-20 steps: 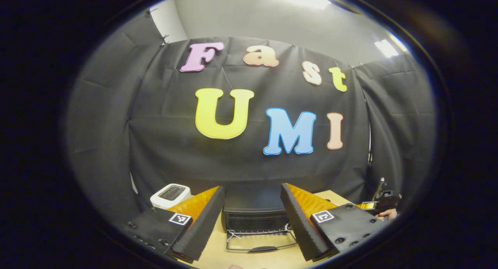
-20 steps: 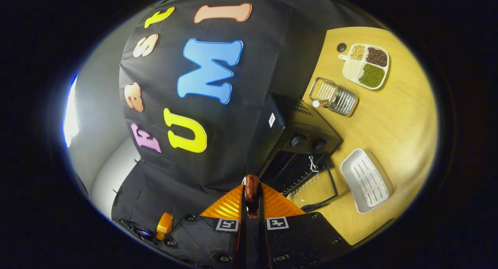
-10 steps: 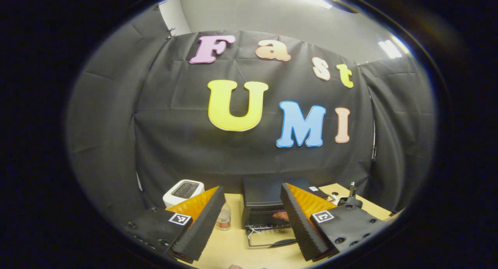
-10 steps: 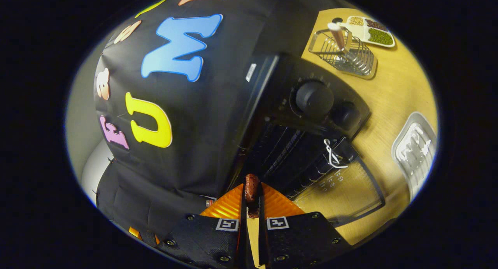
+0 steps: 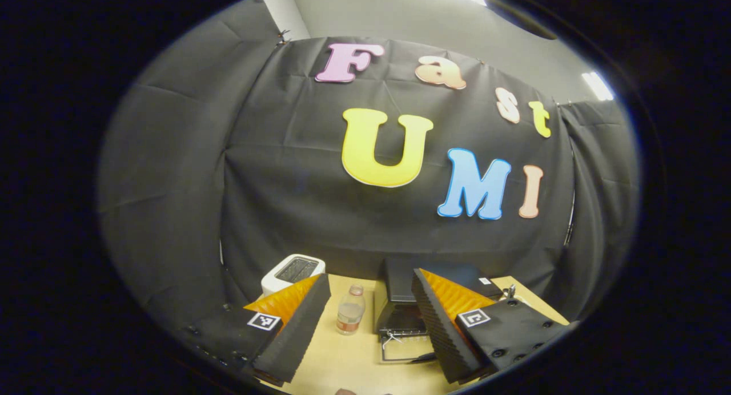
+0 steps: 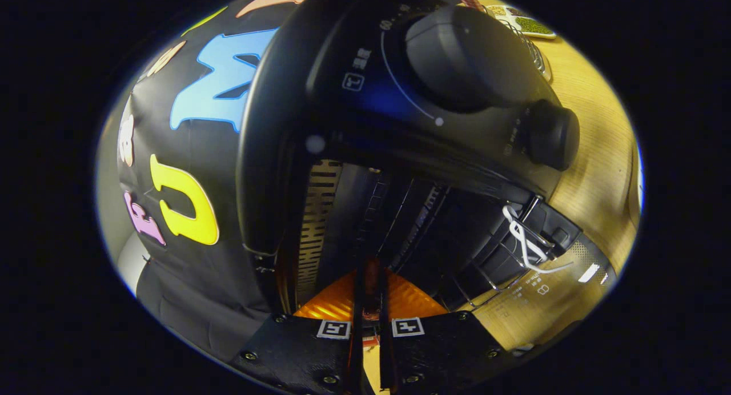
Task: Open the electric oven with the left hand, put the food in, and close the electric oven.
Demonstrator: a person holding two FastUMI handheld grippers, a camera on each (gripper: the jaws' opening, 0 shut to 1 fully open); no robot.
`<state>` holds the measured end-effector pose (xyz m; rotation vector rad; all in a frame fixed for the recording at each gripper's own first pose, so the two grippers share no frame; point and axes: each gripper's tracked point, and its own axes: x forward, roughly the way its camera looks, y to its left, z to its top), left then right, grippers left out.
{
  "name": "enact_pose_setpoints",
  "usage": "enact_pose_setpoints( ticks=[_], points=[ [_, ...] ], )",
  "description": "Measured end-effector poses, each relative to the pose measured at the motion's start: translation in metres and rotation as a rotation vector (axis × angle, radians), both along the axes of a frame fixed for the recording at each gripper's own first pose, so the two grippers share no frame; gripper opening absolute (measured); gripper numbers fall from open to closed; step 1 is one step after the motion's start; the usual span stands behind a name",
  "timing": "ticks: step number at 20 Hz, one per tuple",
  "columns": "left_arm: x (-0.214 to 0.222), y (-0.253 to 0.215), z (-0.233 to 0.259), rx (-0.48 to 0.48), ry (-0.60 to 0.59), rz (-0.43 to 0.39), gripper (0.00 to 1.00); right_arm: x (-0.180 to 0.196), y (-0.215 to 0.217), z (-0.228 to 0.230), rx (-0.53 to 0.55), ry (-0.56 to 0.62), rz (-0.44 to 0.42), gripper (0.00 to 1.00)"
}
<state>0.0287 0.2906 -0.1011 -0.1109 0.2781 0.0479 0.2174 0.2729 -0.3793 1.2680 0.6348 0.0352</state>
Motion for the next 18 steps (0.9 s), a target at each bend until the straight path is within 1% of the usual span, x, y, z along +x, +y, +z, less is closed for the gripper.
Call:
enact_pose_setpoints(
  ticks=[1,2,4,5,6,7,8,9,10,11,12,14,18],
  points=[
    [-0.001,0.000,0.002,0.004,0.003,-0.001,0.97,0.001,0.000,-0.001,-0.027,0.007,-0.002,0.12],
    [-0.001,-0.002,0.001,0.003,0.008,-0.001,1.00,0.002,-0.002,-0.002,-0.057,0.016,-0.006,0.12],
    [-0.002,-0.008,-0.001,0.001,0.015,-0.005,1.00,0.004,-0.005,-0.005,-0.128,0.044,-0.003,0.13],
    [-0.003,-0.012,-0.002,-0.001,0.015,-0.005,1.00,0.002,-0.009,-0.012,-0.180,0.076,0.011,0.16],
    [-0.004,-0.016,-0.003,-0.007,0.014,-0.005,1.00,-0.001,-0.013,-0.017,-0.217,0.107,0.023,0.21],
    [-0.005,-0.023,-0.004,-0.018,0.017,-0.006,1.00,-0.001,-0.018,-0.021,-0.233,0.121,0.029,0.25],
    [-0.005,-0.032,-0.004,-0.027,0.020,-0.013,0.97,-0.001,-0.026,-0.020,-0.260,0.145,0.025,0.31],
    [-0.004,-0.039,-0.005,-0.030,0.020,-0.021,1.00,-0.004,-0.030,-0.016,-0.284,0.134,0.033,0.33],
    [-0.003,-0.047,-0.004,-0.029,0.018,-0.029,1.00,-0.008,-0.039,-0.014,-0.340,0.137,0.042,0.39],
    [-0.002,-0.056,-0.005,-0.030,0.012,-0.033,1.00,-0.016,-0.048,-0.013,-0.393,0.147,0.071,0.41],
    [0.001,-0.066,-0.002,-0.036,0.004,-0.043,1.00,-0.026,-0.052,-0.008,-0.421,0.136,0.106,0.46],
    [0.005,-0.086,0.002,-0.050,-0.008,-0.066,1.00,-0.044,-0.065,0.007,-0.508,0.104,0.137,0.54],
    [0.012,-0.127,0.003,-0.044,-0.023,-0.123,1.00,-0.093,-0.094,0.053,-0.690,-0.011,0.225,0.54]
  ],
)
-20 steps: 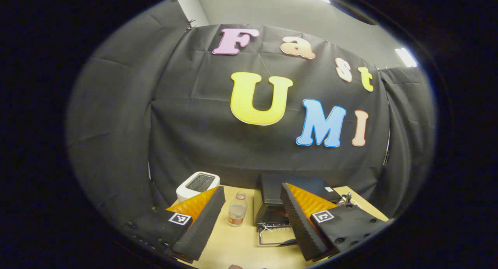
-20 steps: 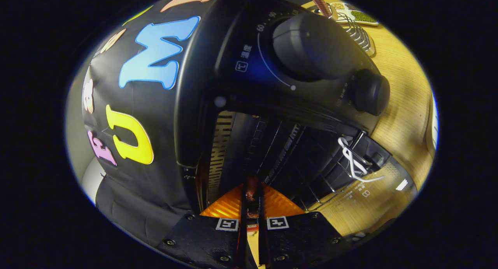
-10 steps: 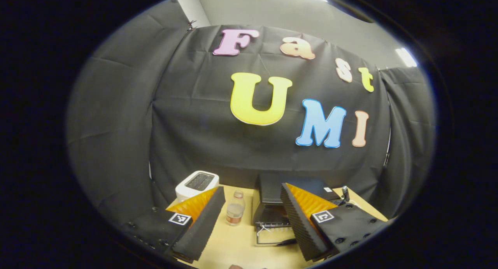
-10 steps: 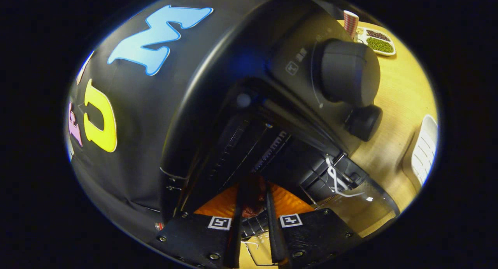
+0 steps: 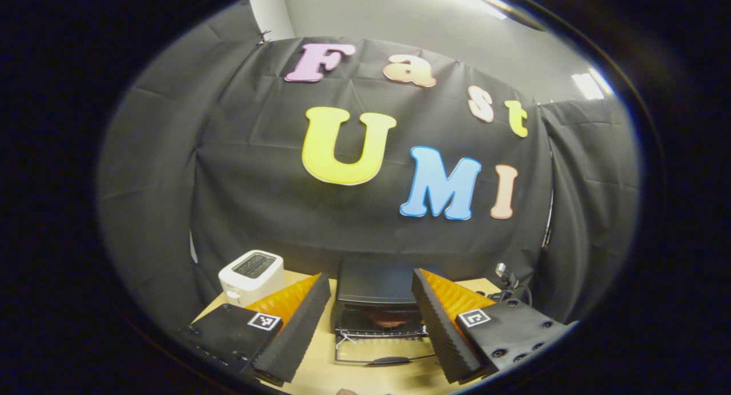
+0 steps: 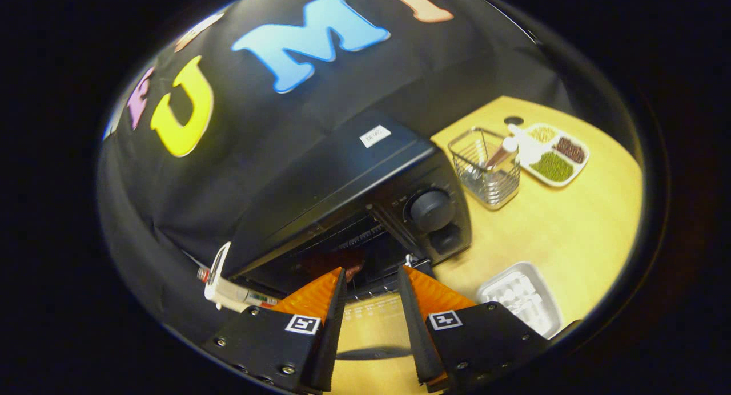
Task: Open the electric oven with the left hand, put the food in, and close the electric oven.
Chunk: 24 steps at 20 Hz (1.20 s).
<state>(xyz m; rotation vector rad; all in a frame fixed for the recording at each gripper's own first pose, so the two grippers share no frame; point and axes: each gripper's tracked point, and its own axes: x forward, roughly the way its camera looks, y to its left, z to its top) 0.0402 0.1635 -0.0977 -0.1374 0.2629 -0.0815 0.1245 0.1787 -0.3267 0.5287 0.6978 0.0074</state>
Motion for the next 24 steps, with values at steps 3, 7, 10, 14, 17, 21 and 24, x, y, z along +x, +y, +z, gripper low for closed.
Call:
enact_pose_setpoints(
  ticks=[3,7,10,14,17,21,24],
  points=[
    [0.006,-0.029,-0.003,0.014,-0.007,-0.034,1.00,-0.025,-0.036,0.046,-0.122,-0.094,0.033,0.54],
    [0.012,-0.062,-0.009,0.029,-0.008,-0.066,1.00,-0.040,-0.093,0.126,-0.254,-0.234,0.000,0.54],
    [0.016,-0.079,-0.002,0.073,-0.041,-0.057,1.00,-0.049,-0.133,0.198,-0.379,-0.382,-0.046,0.54],
    [0.013,-0.105,0.031,0.101,-0.124,-0.046,1.00,-0.072,-0.160,0.275,-0.474,-0.535,-0.078,0.54],
    [0.012,-0.122,0.035,0.109,-0.142,-0.053,1.00,-0.082,-0.168,0.291,-0.494,-0.548,-0.081,0.52],
    [0.011,-0.132,0.023,0.103,-0.109,-0.047,1.00,-0.087,-0.180,0.297,-0.515,-0.567,-0.087,0.80],
    [0.011,-0.135,0.004,0.104,-0.066,-0.045,1.00,-0.086,-0.178,0.300,-0.529,-0.589,-0.057,0.79]
  ],
)
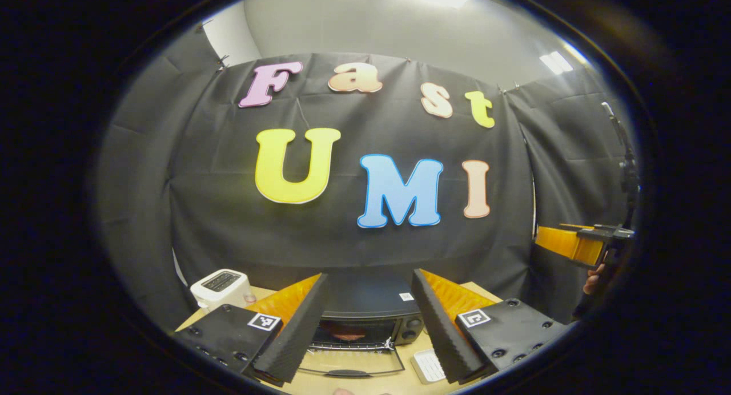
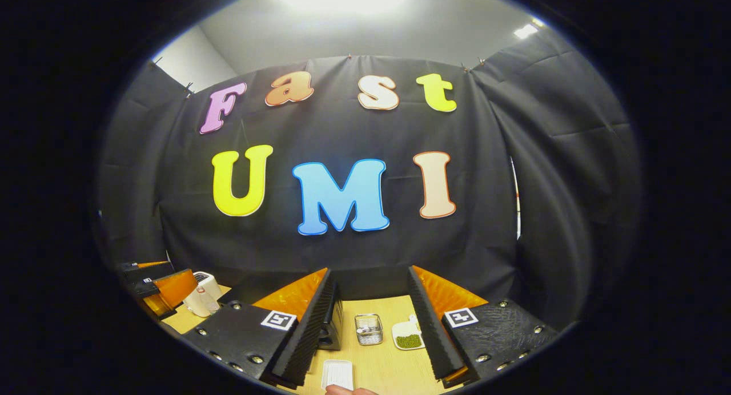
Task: Open the electric oven with the left hand, put the food in, and close the electric oven.
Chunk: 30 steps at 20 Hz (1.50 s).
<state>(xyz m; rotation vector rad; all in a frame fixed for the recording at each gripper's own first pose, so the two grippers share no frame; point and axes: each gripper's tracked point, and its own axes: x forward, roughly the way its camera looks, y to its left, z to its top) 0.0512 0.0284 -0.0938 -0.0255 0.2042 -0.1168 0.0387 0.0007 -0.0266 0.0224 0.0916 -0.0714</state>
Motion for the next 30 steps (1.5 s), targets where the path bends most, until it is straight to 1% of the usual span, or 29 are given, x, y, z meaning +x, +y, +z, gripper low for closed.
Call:
enact_pose_setpoints(
  ticks=[5,8,10,11,14,17,18,20,21,26,27,30],
  points=[
    [-0.002,-0.002,-0.058,0.008,0.141,-0.002,1.00,0.005,0.005,0.002,-0.001,-0.017,0.034,0.80],
    [-0.005,-0.002,-0.103,-0.009,0.253,-0.009,0.96,0.006,0.004,0.003,0.000,-0.018,0.033,0.80],
    [-0.003,0.003,-0.146,0.008,0.352,-0.007,0.93,0.006,0.002,-0.001,0.001,-0.013,0.027,0.80],
    [-0.014,0.004,-0.167,0.014,0.408,-0.011,1.00,0.005,0.000,-0.004,0.001,-0.005,0.024,0.80],
    [-0.032,0.006,-0.233,0.016,0.587,-0.031,0.98,0.004,-0.004,-0.012,0.005,0.012,0.008,0.80],
    [-0.053,0.019,-0.287,0.058,0.751,-0.035,0.98,0.003,-0.008,-0.021,-0.001,0.038,0.000,0.80],
    [-0.058,0.018,-0.301,0.050,0.794,-0.040,1.00,0.002,-0.009,-0.024,-0.009,0.045,-0.004,0.80],
    [-0.066,0.017,-0.322,0.018,0.879,-0.036,1.00,-0.001,-0.015,-0.027,-0.021,0.054,-0.017,0.80],
    [-0.069,0.021,-0.331,0.011,0.919,-0.033,0.97,0.000,-0.016,-0.030,-0.022,0.058,-0.024,0.80],
    [-0.068,0.036,-0.375,0.084,1.018,-0.040,0.98,0.000,-0.024,-0.043,-0.017,0.095,-0.057,0.80],
    [-0.067,0.036,-0.381,0.085,1.036,-0.042,0.94,0.000,-0.026,-0.044,-0.018,0.098,-0.065,0.80],
    [-0.064,0.035,-0.396,0.094,1.077,-0.040,0.94,-0.002,-0.033,-0.046,-0.028,0.104,-0.083,0.80]
  ],
)
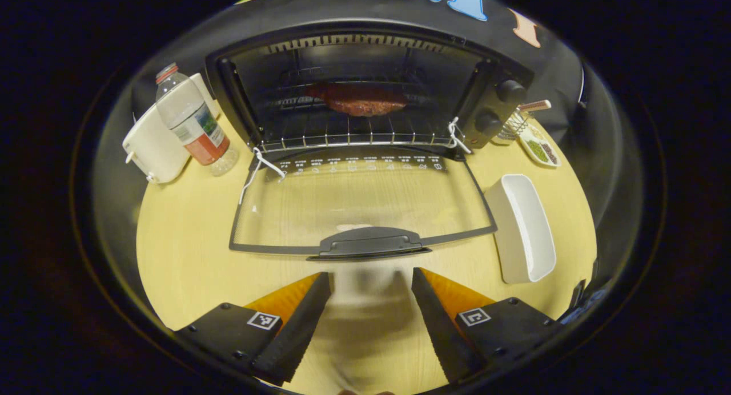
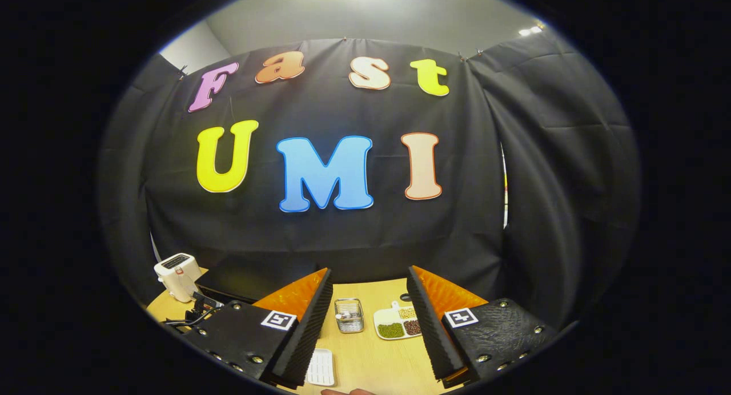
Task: Open the electric oven with the left hand, put the food in, and close the electric oven.
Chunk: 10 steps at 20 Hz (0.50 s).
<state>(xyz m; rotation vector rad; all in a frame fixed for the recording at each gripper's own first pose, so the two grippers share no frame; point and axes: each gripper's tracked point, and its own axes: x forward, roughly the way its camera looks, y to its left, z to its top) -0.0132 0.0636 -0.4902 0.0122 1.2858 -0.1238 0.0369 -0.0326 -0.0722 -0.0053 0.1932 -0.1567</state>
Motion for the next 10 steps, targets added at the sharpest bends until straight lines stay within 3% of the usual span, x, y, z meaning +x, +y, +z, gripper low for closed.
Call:
enact_pose_setpoints(
  ticks=[4,8,10],
  points=[
    [0.007,0.002,-0.013,0.009,0.022,0.018,1.00,-0.001,-0.008,-0.002,-0.008,0.006,-0.024,0.80],
    [0.009,0.004,-0.018,0.019,0.060,0.017,1.00,-0.001,-0.008,-0.004,-0.013,0.007,-0.026,0.82],
    [0.010,0.003,-0.009,0.015,0.041,0.019,0.93,0.000,-0.006,-0.004,-0.015,0.009,-0.018,0.82]
  ],
)
